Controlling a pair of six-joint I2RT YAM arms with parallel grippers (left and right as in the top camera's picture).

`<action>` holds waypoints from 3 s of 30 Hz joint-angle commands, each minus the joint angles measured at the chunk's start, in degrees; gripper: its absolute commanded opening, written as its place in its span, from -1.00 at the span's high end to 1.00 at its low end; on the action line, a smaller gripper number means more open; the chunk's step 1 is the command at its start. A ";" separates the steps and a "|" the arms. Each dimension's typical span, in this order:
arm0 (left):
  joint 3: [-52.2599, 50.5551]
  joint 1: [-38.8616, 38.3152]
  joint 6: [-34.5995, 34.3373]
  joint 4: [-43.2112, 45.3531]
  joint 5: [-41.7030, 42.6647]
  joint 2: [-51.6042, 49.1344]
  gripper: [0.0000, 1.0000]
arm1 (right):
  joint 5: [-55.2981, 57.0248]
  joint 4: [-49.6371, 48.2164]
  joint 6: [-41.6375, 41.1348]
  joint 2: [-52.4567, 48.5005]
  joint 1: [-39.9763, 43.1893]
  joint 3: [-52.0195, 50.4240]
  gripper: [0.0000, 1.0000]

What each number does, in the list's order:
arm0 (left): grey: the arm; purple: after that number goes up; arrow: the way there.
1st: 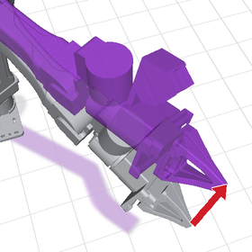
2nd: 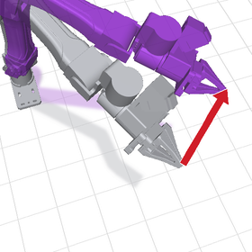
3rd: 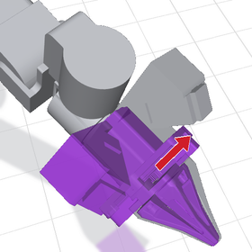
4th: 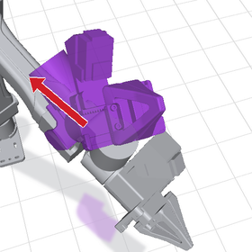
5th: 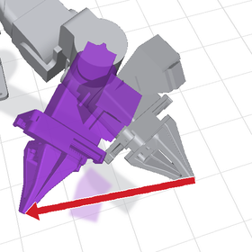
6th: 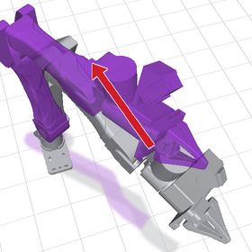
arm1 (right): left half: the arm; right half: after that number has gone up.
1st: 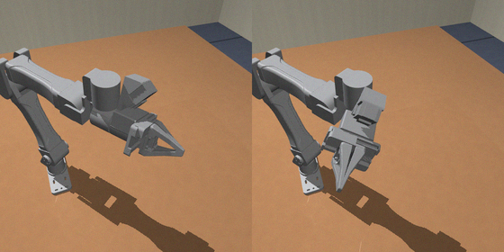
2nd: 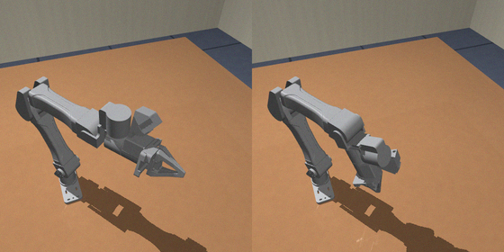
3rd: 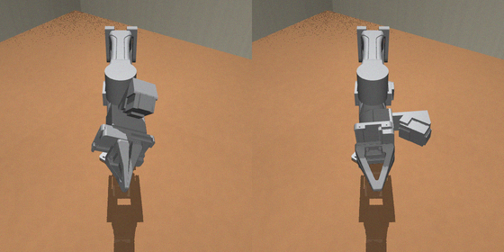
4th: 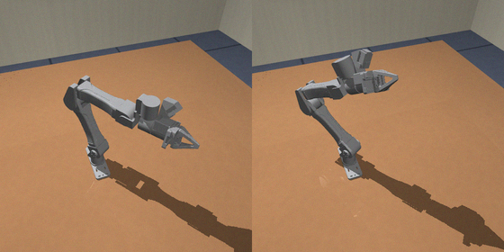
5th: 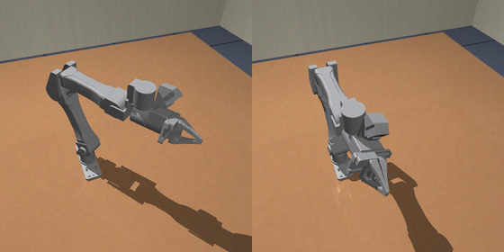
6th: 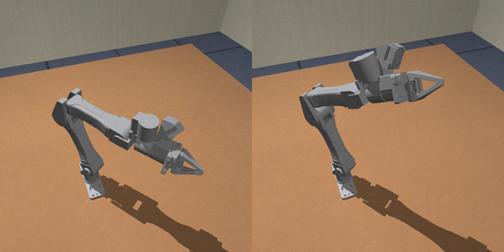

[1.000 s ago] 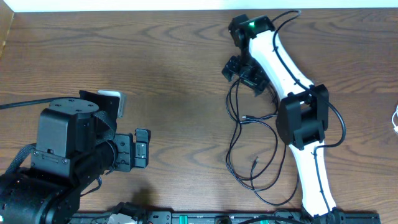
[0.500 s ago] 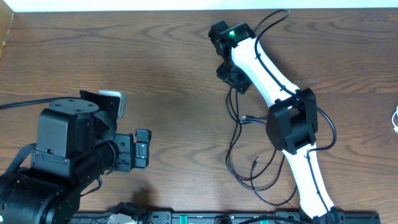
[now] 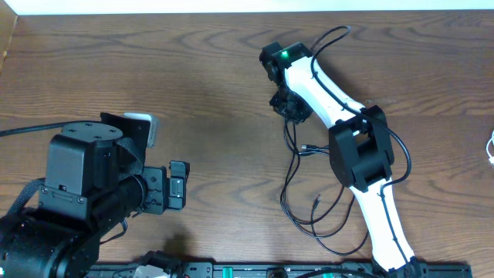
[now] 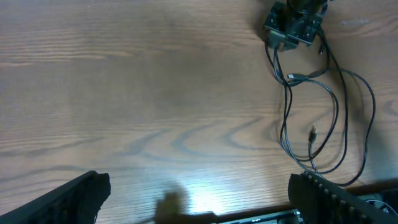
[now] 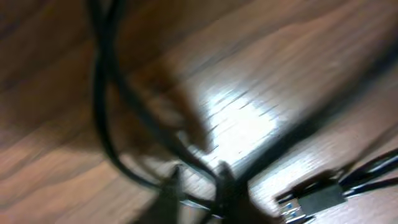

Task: Untangle cables

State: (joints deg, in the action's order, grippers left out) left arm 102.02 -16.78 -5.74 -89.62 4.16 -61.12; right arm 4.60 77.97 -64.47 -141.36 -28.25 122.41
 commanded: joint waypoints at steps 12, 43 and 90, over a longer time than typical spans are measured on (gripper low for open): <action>-0.33 -0.13 0.79 -0.24 0.11 0.04 -0.96 | -58.75 1.86 31.12 1.22 12.61 48.61 0.97; -3.98 -0.50 12.07 6.95 18.18 -4.11 -0.72 | 8.66 14.84 55.34 37.35 7.89 52.61 0.97; -25.31 -12.59 49.35 72.98 33.42 -52.92 -0.96 | -16.17 19.30 57.86 41.75 -14.01 52.61 0.97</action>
State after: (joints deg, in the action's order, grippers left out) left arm 76.55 -28.25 43.55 -19.31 34.72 -111.92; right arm -10.98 97.17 -7.14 -99.74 -38.15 174.67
